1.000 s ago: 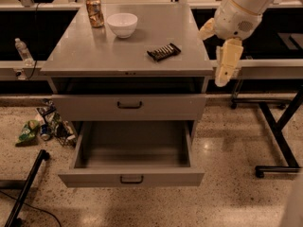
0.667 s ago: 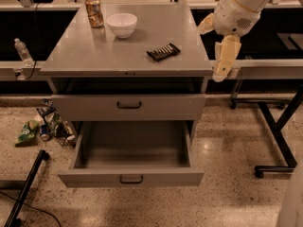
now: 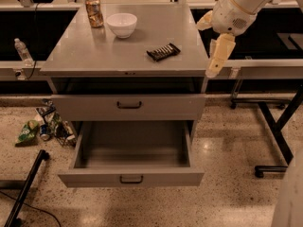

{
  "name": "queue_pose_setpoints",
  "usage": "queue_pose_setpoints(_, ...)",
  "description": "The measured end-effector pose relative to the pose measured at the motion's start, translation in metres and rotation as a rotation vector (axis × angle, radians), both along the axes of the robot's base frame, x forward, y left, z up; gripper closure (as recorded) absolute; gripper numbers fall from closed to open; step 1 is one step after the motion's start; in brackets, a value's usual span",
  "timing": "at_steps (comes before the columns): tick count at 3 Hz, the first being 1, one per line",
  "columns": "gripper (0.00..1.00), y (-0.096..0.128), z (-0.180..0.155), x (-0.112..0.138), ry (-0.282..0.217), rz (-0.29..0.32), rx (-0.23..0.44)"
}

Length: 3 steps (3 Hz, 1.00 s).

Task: Place rxbar chocolate into middle drawer

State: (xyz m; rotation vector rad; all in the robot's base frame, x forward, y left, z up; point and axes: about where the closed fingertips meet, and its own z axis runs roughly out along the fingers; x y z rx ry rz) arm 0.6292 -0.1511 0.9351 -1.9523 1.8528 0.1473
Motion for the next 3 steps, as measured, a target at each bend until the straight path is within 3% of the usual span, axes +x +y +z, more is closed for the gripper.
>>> queue_pose_setpoints(1, 0.0, 0.014, 0.01, 0.039, -0.08, -0.063, 0.148)
queue_pose_setpoints(2, 0.0, 0.024, 0.008, 0.07, -0.129, -0.104, 0.298)
queue_pose_setpoints(3, 0.0, 0.032, -0.02, 0.107, -0.184, -0.147, 0.452)
